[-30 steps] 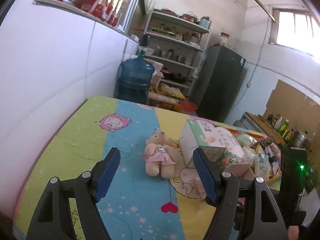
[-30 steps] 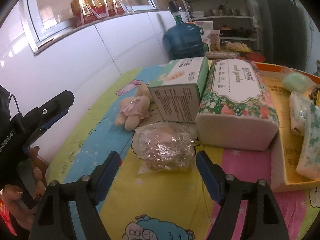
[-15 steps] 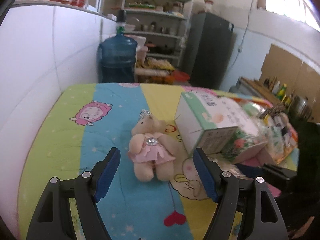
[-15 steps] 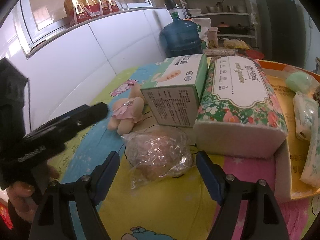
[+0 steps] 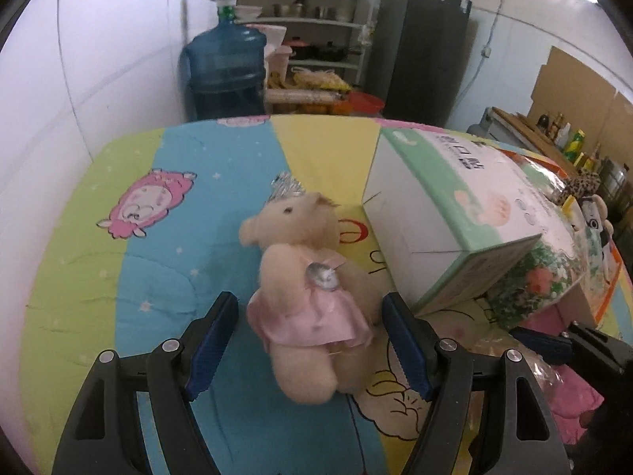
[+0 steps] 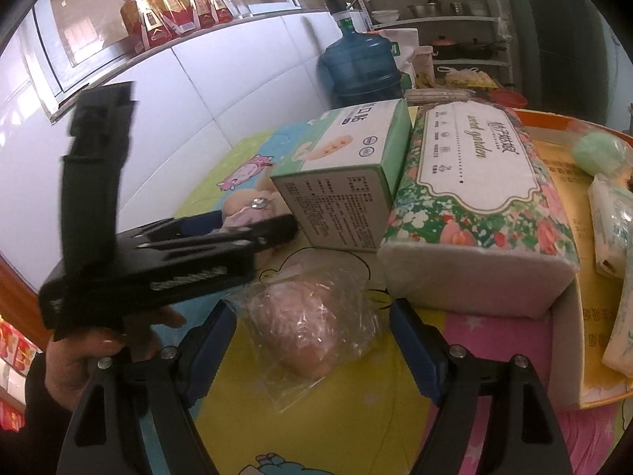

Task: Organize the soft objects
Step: 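Grasp the pink-dress teddy bear with the left gripper while the right grasps the bagged bun, then lift the teddy bear and bagged bun and carry them toward the box with both grippers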

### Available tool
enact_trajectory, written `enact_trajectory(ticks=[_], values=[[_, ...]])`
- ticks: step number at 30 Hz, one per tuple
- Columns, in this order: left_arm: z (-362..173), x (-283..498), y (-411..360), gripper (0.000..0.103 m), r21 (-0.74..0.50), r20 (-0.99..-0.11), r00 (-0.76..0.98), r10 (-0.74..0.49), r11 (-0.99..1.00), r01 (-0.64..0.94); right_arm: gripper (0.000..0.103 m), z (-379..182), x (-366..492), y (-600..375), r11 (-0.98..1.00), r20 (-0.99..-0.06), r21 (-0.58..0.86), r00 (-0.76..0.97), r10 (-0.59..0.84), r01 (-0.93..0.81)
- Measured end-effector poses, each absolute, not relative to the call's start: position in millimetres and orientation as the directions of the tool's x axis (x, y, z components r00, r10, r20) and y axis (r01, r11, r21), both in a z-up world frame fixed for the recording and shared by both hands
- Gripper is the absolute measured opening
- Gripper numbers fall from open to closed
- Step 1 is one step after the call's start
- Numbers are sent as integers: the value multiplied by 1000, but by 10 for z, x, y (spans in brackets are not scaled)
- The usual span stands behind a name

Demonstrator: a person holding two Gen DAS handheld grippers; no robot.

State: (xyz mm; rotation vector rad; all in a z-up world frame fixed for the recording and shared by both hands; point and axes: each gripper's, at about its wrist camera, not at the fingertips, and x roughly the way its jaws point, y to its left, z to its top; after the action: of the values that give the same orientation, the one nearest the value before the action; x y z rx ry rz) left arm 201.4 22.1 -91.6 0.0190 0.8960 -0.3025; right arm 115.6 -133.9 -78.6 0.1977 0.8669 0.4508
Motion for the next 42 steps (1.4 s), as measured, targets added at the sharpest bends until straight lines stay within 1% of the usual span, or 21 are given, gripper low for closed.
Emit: enact_trajectory(ticks=[2,4,5,6,9,12,15,16,18,27,34,42], values=[[-895,2016,273,77,-129,-759,598,-259,959,251,80,-784,1156,-1343,884,-685,355,559,467,-304],[-877,2018,330,72,-148,-748,609,-264,961,234,79,-791,1161,-1360,879,-679,369,557,477,-303],[-870,2018,353,65,-161,-743,611,-273,959,232,78,-796,1160,-1373,877,-677,375,557,481,-301],[-871,2008,362,56,-168,-739,613,-279,958,232,75,-800,1161,-1389,875,-675,381,556,485,-299],[-843,1964,375,49,-169,-723,632,-278,959,228,73,-809,1158,-1419,866,-666,401,554,499,-298],[-810,1908,383,44,-169,-708,649,-278,959,227,72,-808,1140,-1438,862,-660,408,556,505,-299],[-789,1866,397,41,-172,-699,659,-278,960,222,71,-795,1117,-1453,862,-655,407,562,505,-301],[-787,1851,409,40,-173,-696,662,-277,960,220,65,-786,1113,-1444,862,-652,406,564,507,-304],[-774,1816,422,26,-173,-693,668,-272,962,212,65,-770,1082,-1437,866,-652,393,569,500,-311],[-760,1677,501,21,-201,-673,681,-287,958,205,65,-748,1006,-1394,865,-654,376,566,502,-333],[-696,1495,593,21,-231,-643,703,-304,952,200,65,-700,945,-1375,864,-649,372,571,503,-338],[-496,1219,651,21,-227,-600,746,-290,955,188,65,-608,856,-1336,860,-634,363,580,511,-360]])
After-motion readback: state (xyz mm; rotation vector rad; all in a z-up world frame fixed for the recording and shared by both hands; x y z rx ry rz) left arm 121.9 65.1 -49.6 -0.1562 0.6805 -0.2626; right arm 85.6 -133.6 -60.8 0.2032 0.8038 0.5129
